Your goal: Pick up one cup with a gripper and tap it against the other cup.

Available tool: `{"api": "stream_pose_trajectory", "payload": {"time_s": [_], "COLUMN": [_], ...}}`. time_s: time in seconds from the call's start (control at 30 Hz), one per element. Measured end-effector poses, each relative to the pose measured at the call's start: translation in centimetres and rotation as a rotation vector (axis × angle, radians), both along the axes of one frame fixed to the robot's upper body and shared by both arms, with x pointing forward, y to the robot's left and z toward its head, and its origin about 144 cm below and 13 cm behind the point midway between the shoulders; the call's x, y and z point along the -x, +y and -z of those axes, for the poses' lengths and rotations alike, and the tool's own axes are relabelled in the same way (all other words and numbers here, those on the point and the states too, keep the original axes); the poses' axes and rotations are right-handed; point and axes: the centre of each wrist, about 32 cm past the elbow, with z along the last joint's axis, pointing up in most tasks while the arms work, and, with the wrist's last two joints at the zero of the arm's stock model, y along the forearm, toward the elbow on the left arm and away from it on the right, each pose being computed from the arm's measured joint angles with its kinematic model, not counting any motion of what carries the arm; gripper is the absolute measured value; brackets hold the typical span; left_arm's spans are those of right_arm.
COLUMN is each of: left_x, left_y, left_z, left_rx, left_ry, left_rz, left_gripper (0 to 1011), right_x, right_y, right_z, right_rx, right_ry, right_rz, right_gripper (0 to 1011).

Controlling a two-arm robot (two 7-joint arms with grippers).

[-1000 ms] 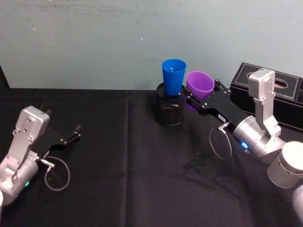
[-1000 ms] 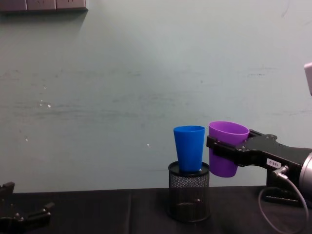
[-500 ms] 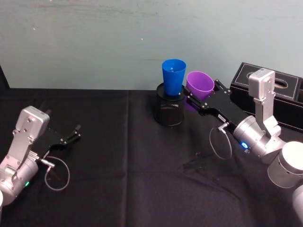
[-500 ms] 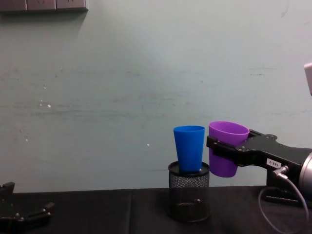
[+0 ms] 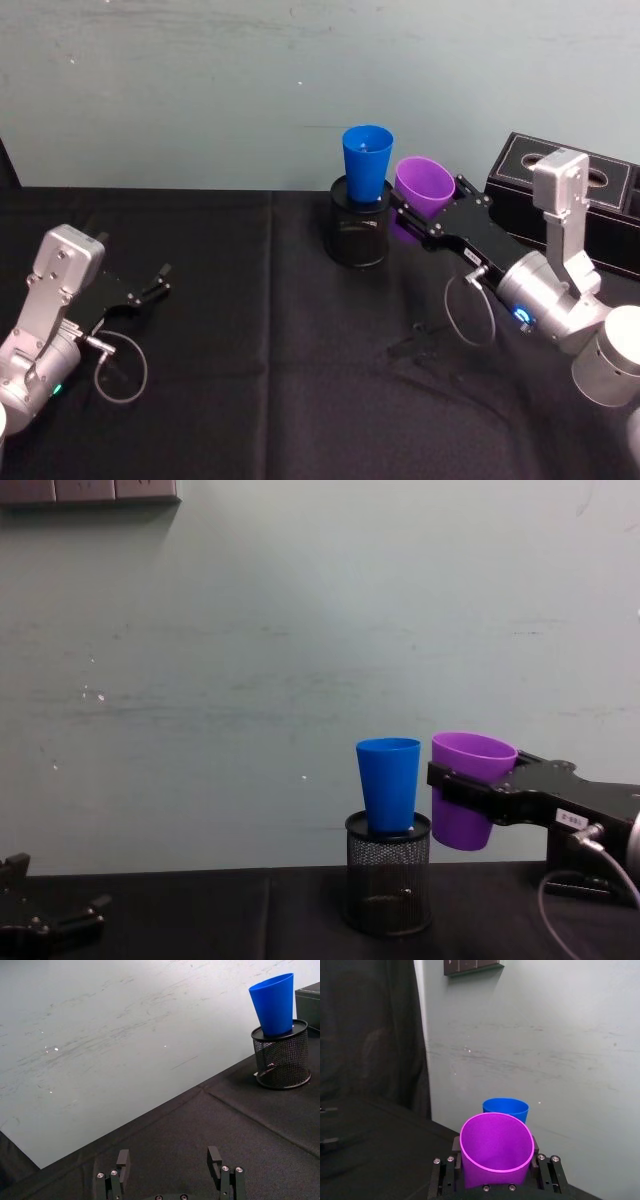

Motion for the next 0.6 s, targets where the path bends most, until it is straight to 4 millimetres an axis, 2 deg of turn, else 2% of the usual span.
{"api": "stream_pose_trajectory", "payload": {"time_s": [0.6], "left_x": [0.0], "left_y": [0.0], "left_z": [0.0], "left_rx": [0.000], "left_ry": [0.000], "left_rz": [0.000], "left_gripper": [1011], "right_x": [3.9], "right_y": [-1.0], "right_z": [0.7], "right_rx": [0.026], "right_ry": [0.028], "right_rz": [-0.064], "right_gripper": [739]}}
